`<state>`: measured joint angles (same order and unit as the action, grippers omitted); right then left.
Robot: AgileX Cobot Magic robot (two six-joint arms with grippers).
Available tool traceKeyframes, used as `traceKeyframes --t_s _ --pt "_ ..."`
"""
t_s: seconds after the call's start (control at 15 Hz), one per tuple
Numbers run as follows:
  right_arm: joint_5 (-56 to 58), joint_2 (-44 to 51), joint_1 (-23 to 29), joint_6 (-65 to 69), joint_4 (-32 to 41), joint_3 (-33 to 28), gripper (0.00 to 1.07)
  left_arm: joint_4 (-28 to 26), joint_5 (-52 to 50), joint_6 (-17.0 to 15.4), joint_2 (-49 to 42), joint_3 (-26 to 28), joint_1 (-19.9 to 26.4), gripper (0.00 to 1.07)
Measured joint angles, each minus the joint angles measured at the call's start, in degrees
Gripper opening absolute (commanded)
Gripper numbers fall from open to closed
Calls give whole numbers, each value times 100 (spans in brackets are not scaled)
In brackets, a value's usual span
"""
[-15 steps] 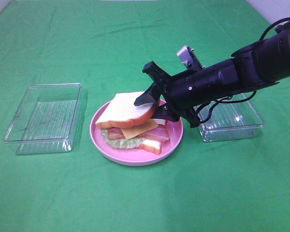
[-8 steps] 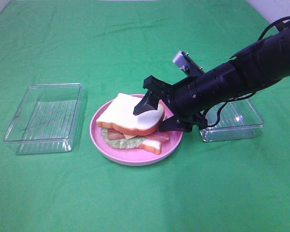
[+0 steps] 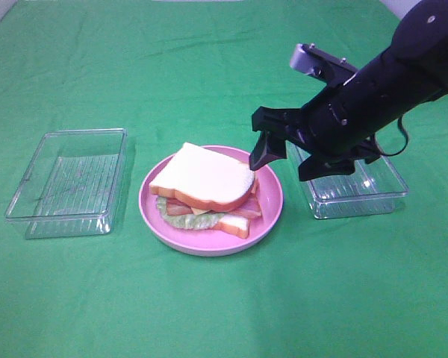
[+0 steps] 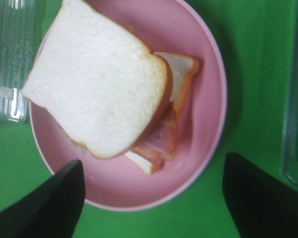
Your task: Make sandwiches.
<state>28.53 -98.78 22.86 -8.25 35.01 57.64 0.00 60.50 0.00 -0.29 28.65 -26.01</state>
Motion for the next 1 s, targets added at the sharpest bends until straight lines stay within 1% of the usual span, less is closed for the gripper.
traceKeyframes --t_s 0.07,0.13,0.33,0.53,0.67,0.73,0.87,0.93,1.0 --pt "493 453 0 321 -808 0 73 0 0 0 0 0 0 79" --pt "911 762 0 401 -1261 0 73 0 0 0 0 0 0 79" --pt "1971 1822 0 693 -2068 0 73 0 0 0 0 0 0 79" --pt "2561 3065 0 911 -2378 -109 73 0 0 0 0 0 0 79" --pt "2819 3896 0 945 -2475 -476 73 0 0 0 0 0 0 79" --pt "2893 4137 0 951 -2515 -607 73 0 0 0 0 0 0 79" --pt "3220 5088 0 951 -2681 -1129 73 0 0 0 0 0 0 79" --pt "3633 6079 0 951 -2790 -1621 73 0 0 0 0 0 0 79" --pt "3816 6555 0 951 -2790 -1811 73 0 0 0 0 0 0 79"
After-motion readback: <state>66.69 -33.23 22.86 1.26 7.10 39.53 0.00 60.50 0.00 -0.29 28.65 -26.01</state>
